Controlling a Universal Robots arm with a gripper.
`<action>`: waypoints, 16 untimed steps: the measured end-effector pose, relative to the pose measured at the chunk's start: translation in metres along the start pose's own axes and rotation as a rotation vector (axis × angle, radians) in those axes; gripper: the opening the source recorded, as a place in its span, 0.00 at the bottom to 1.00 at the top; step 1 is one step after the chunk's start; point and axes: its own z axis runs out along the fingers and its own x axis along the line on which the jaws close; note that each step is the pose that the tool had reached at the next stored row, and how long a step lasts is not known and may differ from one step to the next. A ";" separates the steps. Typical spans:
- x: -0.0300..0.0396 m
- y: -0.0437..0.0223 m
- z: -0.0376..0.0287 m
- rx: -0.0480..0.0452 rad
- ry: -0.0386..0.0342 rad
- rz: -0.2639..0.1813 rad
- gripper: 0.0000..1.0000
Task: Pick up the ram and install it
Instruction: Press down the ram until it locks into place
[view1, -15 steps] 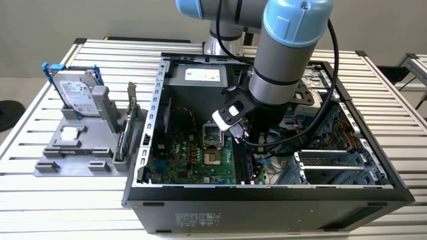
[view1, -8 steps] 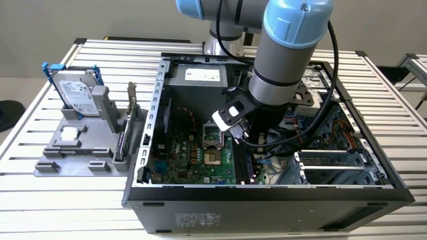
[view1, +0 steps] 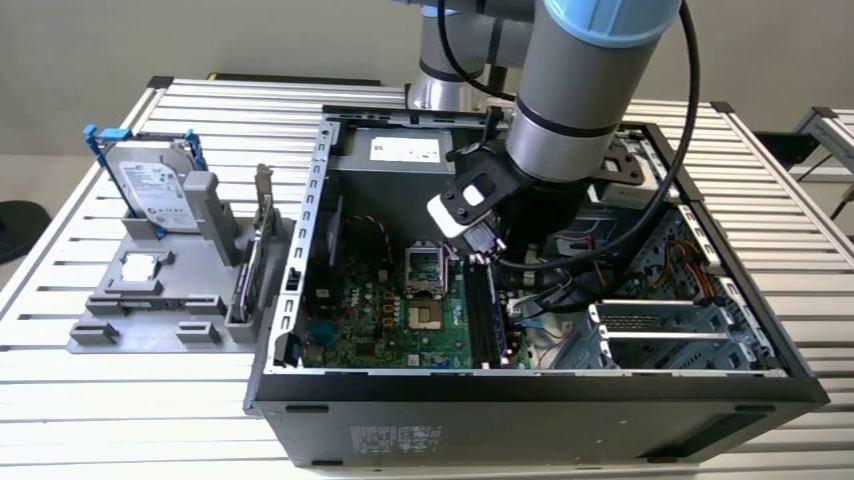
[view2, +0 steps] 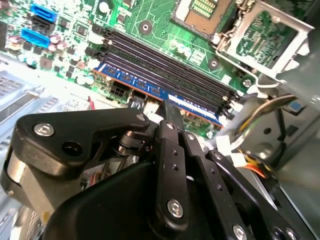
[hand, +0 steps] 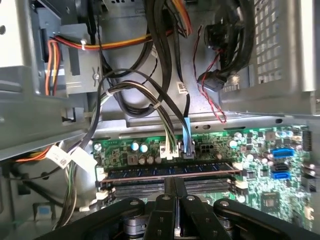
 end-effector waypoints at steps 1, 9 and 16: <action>0.0000 0.0000 -0.0021 0.0010 -0.0001 0.000 0.00; 0.0000 0.0003 -0.0039 0.0023 -0.0003 0.000 0.00; 0.0000 0.0003 -0.0055 0.0023 -0.0002 0.000 0.00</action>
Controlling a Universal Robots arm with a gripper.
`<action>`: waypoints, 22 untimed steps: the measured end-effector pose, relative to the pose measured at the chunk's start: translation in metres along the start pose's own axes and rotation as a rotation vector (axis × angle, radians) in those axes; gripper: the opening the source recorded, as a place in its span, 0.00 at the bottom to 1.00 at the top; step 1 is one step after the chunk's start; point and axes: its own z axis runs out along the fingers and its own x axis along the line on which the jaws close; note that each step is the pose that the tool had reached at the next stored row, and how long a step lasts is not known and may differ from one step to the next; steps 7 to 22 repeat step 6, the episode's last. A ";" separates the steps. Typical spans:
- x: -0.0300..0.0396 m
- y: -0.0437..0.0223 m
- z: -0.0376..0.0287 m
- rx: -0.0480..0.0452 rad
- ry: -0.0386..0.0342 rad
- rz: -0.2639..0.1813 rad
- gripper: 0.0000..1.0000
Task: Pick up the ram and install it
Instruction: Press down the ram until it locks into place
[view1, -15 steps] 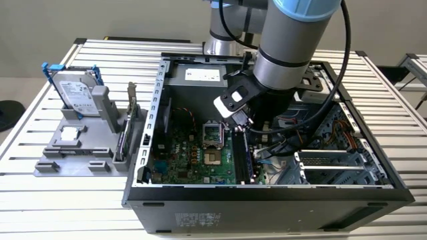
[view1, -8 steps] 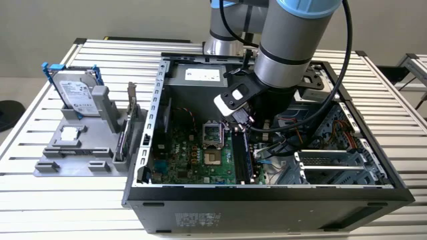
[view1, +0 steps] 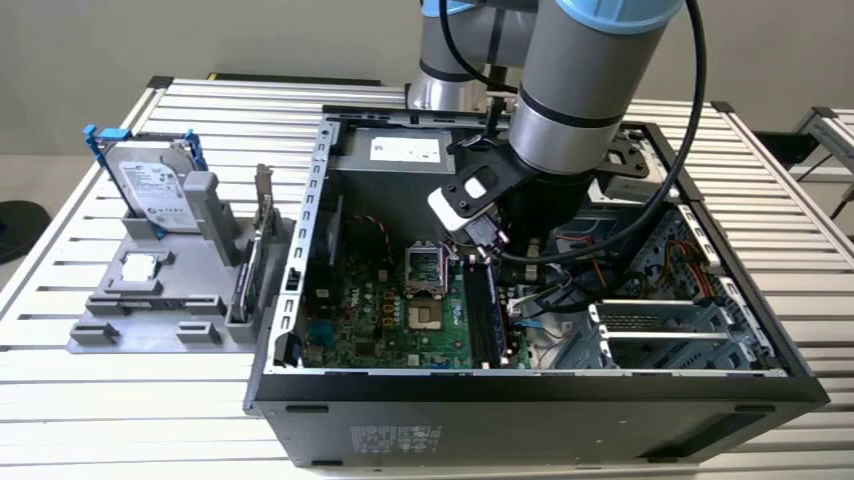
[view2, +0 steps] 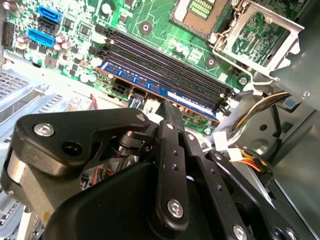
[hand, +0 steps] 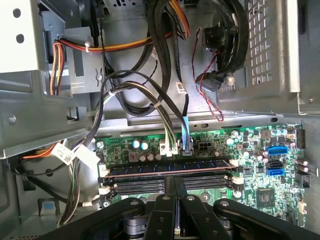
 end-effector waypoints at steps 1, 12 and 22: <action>0.0000 0.0000 0.0000 0.0000 -0.0001 0.000 0.00; 0.0000 0.0000 0.0000 0.0000 0.0004 0.000 0.00; 0.0000 0.0000 0.0000 0.0000 0.0004 0.000 0.00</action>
